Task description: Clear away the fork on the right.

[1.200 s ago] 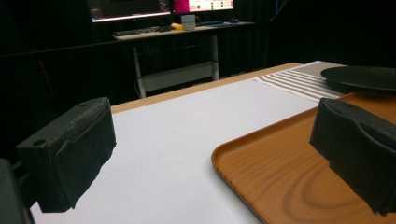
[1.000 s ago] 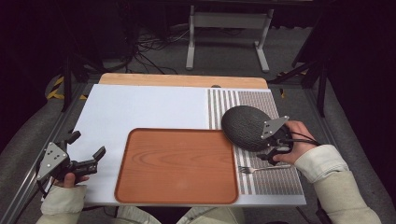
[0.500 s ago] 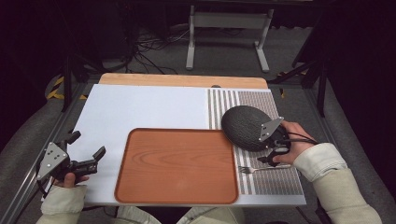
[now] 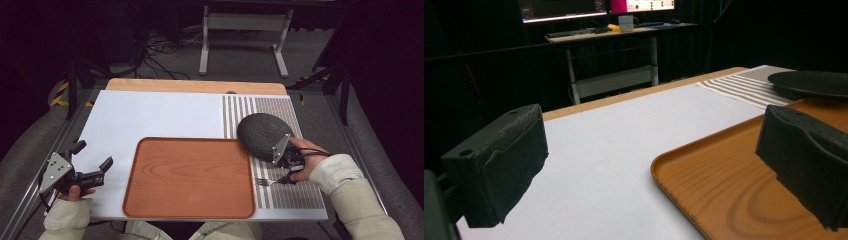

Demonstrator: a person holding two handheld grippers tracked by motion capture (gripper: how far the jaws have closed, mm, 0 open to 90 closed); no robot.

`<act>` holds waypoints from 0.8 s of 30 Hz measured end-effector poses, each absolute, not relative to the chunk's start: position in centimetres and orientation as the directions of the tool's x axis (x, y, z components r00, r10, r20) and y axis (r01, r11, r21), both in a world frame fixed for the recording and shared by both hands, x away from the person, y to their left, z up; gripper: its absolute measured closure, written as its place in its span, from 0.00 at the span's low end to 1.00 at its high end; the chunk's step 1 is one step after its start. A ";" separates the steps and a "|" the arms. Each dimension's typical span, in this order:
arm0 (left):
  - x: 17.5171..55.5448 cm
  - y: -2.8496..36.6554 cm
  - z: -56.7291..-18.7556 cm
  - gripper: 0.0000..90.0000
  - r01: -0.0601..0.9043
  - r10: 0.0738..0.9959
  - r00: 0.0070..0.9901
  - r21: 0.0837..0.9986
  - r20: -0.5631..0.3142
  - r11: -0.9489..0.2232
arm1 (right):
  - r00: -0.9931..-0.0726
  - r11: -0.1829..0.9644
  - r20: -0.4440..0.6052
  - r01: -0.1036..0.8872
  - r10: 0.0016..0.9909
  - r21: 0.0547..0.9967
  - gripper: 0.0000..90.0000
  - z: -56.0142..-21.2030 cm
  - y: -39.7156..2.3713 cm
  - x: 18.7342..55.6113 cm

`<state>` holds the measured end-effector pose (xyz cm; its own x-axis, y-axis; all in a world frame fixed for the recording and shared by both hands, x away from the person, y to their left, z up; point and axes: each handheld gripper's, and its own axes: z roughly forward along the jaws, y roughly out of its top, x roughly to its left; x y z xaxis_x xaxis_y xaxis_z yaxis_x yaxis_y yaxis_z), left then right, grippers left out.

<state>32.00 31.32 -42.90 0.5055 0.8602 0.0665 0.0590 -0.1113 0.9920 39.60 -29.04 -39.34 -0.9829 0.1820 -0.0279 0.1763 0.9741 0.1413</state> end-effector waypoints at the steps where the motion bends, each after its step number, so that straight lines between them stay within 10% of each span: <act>1: 32.0 31.3 -42.9 0.01 0.059 0.860 0.506 0.992 0.066 -0.111 | -0.984 0.978 -0.024 0.170 0.175 0.124 0.55 -39.5 -29.0 39.6; 24: 32.0 31.4 -42.9 0.01 0.060 0.860 0.507 0.993 0.062 -0.106 | -1.000 0.999 0.010 0.015 0.016 -0.041 0.91 -40.9 -28.1 39.7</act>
<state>32.00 31.38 -42.91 0.5070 0.8597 0.0616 0.0595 -0.1062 0.9926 39.69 -28.15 -40.93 -0.9998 0.0158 0.0098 0.0154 0.9990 -0.0411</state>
